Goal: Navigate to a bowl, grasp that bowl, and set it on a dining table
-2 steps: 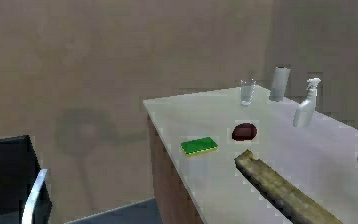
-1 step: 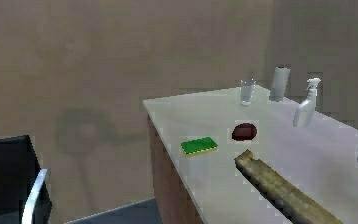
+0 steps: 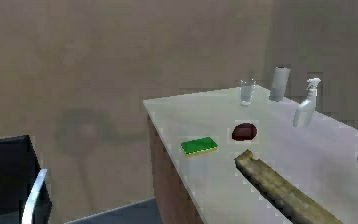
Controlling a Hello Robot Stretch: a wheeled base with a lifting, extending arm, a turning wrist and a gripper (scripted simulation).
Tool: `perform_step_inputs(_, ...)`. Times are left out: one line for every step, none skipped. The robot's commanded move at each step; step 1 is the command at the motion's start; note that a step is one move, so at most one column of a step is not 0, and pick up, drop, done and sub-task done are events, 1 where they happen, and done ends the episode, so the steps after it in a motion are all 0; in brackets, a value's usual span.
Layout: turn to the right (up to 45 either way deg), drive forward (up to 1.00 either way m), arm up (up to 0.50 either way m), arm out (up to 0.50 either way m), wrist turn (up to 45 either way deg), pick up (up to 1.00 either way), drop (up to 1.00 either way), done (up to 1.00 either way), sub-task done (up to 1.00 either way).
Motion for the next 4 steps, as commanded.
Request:
perform_step_inputs(0.0, 0.00, 0.00, 0.00, 45.0, 0.00, 0.00, 0.00, 0.00)
perform_step_inputs(0.0, 0.00, 0.00, 0.00, 12.0, 0.00, 0.00, 0.00, 0.00)
perform_step_inputs(0.0, 0.00, -0.14, 0.00, 0.0, 0.00, 0.00, 0.00, 0.00)
perform_step_inputs(0.0, 0.00, 0.00, 0.00, 0.0, 1.00, 0.00, 0.00, 0.00)
